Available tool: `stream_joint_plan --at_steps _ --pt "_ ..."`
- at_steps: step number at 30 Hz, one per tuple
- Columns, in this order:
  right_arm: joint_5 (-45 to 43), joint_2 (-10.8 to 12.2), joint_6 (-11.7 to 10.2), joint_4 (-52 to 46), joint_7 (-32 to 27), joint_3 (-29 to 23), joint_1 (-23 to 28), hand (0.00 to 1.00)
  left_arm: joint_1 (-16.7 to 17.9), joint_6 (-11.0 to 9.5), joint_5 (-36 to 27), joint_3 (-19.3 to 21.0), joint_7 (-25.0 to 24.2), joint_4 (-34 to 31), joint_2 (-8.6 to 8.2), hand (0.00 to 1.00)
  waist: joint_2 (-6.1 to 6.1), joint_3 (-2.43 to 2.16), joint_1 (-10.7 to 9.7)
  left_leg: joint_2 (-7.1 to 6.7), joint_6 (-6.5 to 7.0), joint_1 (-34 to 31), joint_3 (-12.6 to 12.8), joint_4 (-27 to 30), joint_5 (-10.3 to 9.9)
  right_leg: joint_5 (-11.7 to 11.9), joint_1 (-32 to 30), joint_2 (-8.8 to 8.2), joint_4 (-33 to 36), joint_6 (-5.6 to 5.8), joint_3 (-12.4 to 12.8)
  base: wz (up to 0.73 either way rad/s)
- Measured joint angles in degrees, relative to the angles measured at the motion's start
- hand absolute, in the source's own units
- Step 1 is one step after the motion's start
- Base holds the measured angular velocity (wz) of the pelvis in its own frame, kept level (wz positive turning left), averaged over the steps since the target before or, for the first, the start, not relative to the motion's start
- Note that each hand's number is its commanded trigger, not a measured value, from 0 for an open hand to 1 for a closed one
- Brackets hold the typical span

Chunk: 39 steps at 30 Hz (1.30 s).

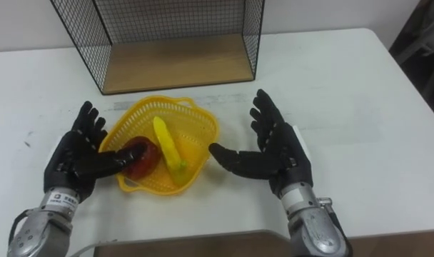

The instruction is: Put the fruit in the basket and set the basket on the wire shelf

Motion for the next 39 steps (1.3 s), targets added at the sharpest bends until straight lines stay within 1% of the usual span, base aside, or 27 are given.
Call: stream_joint_plan --at_steps 4,9,13,15,19,24,26,30,39 --pt "0.02 0.02 0.0 0.28 0.04 0.37 0.0 0.0 0.0 0.01 -2.7 -0.45 -0.85 0.0 -0.04 0.0 0.02 -0.01 0.07 0.01 0.0 0.0 -0.02 0.0 0.0 0.0 0.0 0.01 0.03 0.0 0.03 0.0" --pt "0.05 0.01 0.0 0.28 0.5 0.57 0.0 0.0 0.0 0.0 -2.83 -1.14 -1.53 0.0 -0.04 0.0 0.06 -0.04 0.04 0.01 0.0 -0.02 -0.07 0.06 0.0 0.0 0.03 0.02 0.08 0.0 0.04 0.0" --pt "0.57 -0.1 0.0 0.28 0.56 1.44 -0.14 0.0 0.0 0.0 -3.14 -2.57 -2.28 0.0 0.04 0.0 0.08 -0.04 0.04 0.01 0.0 0.0 -0.03 0.16 0.0 0.0 0.0 0.03 0.11 0.0 0.51 0.0" --pt "1.78 -0.12 0.0 0.28 0.58 1.72 -0.15 0.0 0.0 0.02 -5.17 -2.91 -2.59 0.0 0.05 0.0 0.09 -0.04 0.03 0.01 0.0 0.03 0.06 0.18 0.0 0.0 -0.04 0.03 0.11 0.0 0.77 0.0" --pt "2.78 -0.13 0.0 0.28 0.73 1.98 -0.16 0.0 -0.02 0.07 -6.74 -3.54 -3.42 0.0 0.3 0.0 0.17 -0.04 -0.11 -0.01 0.0 0.15 0.13 0.17 0.0 0.0 0.05 0.03 0.11 0.0 0.91 0.0" --pt "2.75 0.13 0.0 0.28 1.46 2.88 -0.16 0.0 -0.01 0.36 -6.75 -4.73 -4.38 -0.01 0.28 0.0 0.19 -0.02 -0.12 0.0 0.0 0.28 0.21 0.13 0.0 0.0 0.01 0.04 0.11 0.0 1.01 0.0" --pt "2.72 0.36 0.0 0.27 2.08 3.85 -0.16 0.0 -0.02 1.09 -6.77 -4.8 -4.9 -0.18 0.24 0.0 0.19 -0.02 -0.21 0.02 0.0 0.16 0.21 0.13 0.0 0.0 -0.14 0.06 0.14 0.0 0.99 0.0" --pt "2.74 0.4 0.0 0.27 3.06 5.13 -0.17 0.0 -0.11 1.2 -7.22 -5.95 -4.95 -0.94 0.2 0.0 0.19 -0.03 -0.13 0.04 0.0 -0.32 0.17 0.19 0.0 0.01 -0.36 0.07 0.17 -0.02 0.89 0.0" --pt "2.78 0.42 -0.31 0.58 2.92 5.25 -0.28 0.0 -0.11 1.06 -7.48 -7.03 -5.03 -3.39 0.19 0.0 0.13 0.01 -0.26 0.0 0.0 -0.28 -0.01 0.19 0.0 0.01 -0.26 0.0 0.07 -0.02 0.83 0.0"
